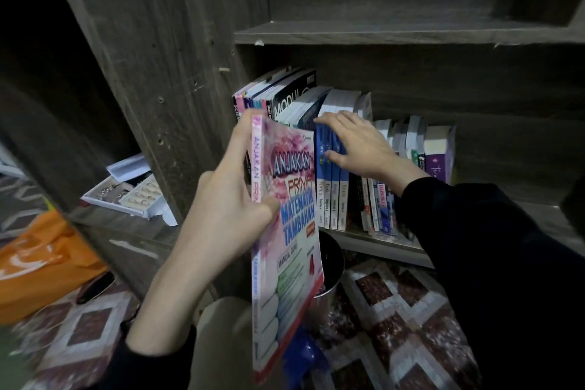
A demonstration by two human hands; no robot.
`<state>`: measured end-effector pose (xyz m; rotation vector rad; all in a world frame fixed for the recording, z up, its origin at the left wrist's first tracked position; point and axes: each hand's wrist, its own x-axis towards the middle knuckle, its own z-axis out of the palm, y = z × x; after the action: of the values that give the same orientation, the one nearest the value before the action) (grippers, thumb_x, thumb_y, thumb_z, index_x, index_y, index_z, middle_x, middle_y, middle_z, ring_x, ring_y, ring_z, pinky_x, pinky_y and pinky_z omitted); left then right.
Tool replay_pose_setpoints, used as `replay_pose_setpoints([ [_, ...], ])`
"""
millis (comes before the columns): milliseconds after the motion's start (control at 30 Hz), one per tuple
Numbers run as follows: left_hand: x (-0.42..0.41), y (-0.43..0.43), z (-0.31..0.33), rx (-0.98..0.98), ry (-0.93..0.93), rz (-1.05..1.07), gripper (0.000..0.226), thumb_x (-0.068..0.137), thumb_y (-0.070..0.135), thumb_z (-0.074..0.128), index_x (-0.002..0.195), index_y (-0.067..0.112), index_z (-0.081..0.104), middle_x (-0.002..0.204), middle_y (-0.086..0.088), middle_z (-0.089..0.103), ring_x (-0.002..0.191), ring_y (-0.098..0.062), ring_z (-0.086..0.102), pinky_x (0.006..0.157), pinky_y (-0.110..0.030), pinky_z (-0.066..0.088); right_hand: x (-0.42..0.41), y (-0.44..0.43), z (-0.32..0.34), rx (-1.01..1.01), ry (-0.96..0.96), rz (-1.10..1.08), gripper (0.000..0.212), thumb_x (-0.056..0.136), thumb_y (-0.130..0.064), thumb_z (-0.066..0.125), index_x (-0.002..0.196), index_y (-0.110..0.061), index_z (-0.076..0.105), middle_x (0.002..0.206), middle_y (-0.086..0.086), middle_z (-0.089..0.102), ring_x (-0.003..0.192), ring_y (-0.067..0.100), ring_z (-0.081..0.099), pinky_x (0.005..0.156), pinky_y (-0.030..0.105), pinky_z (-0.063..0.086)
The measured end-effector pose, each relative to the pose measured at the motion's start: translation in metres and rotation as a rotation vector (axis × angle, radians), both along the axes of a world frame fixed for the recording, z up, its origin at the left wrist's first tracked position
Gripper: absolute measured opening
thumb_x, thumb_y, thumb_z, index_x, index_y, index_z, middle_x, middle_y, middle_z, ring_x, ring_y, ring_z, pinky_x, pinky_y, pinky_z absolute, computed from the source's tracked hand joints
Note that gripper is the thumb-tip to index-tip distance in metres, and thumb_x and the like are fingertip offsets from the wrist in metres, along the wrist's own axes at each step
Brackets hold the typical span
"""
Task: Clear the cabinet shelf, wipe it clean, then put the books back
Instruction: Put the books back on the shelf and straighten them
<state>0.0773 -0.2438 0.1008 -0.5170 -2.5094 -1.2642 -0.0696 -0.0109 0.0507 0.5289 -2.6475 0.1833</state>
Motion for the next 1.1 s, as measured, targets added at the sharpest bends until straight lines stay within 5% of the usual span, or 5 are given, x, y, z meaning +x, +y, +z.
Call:
replay_pose_setpoints([
  [133, -0.015, 0.009, 0.006, 0.013, 0.033, -0.017, 0.094, 0.077, 0.002, 0.070, 0.146, 0.044, 0.020, 0.073, 0.028, 0.062, 0.070, 0.018, 0.058, 0.060, 0.005, 0.036, 0.002, 0.003, 0.000, -0.031, 0.000, 0.014, 0.061, 0.088, -0.032, 0.061, 0.141, -0.026, 0.033, 0.142, -0.002, 0.043, 0.135, 0.018, 0.031, 0.111, 0.041, 0.026],
  [400, -0.054, 0.030, 0.002, -0.006, 0.177, 0.021, 0.085, 0.084, 0.009, 0.059, 0.145, 0.047, 0.013, 0.085, 0.002, 0.070, 0.074, -0.025, 0.063, 0.083, -0.037, 0.051, -0.001, 0.006, -0.004, -0.059, 0.017, 0.023, 0.061, 0.085, -0.028, 0.061, 0.140, -0.025, 0.034, 0.138, -0.001, 0.046, 0.132, 0.019, 0.034, 0.109, 0.039, 0.027],
  [633, -0.087, 0.055, -0.045, 0.016, 0.169, 0.023, 0.088, 0.089, 0.004, 0.053, 0.148, 0.046, 0.005, 0.069, -0.017, 0.066, 0.041, -0.023, 0.052, 0.052, -0.045, 0.049, -0.002, 0.006, -0.006, -0.085, 0.047, 0.044, 0.061, 0.084, -0.027, 0.061, 0.140, -0.023, 0.037, 0.136, -0.001, 0.047, 0.129, 0.019, 0.036, 0.109, 0.039, 0.027],
  [933, -0.063, 0.052, -0.071, 0.034, 0.248, 0.027, 0.085, 0.087, -0.002, 0.057, 0.144, 0.040, 0.009, 0.080, -0.019, 0.070, 0.037, -0.013, 0.050, 0.045, -0.037, 0.051, -0.003, 0.006, -0.007, -0.111, 0.037, 0.040, 0.060, 0.085, -0.026, 0.059, 0.140, -0.027, 0.036, 0.136, -0.006, 0.045, 0.131, 0.017, 0.033, 0.110, 0.039, 0.023],
  [1100, -0.026, 0.033, -0.042, -0.056, 0.129, 0.003, 0.090, 0.084, 0.002, 0.057, 0.147, 0.047, 0.011, 0.057, -0.001, 0.062, 0.038, -0.013, 0.051, 0.047, -0.017, 0.044, -0.002, 0.004, -0.005, -0.125, 0.008, 0.026, 0.061, 0.086, -0.024, 0.059, 0.141, -0.029, 0.034, 0.139, -0.007, 0.043, 0.133, 0.016, 0.029, 0.110, 0.039, 0.021],
])
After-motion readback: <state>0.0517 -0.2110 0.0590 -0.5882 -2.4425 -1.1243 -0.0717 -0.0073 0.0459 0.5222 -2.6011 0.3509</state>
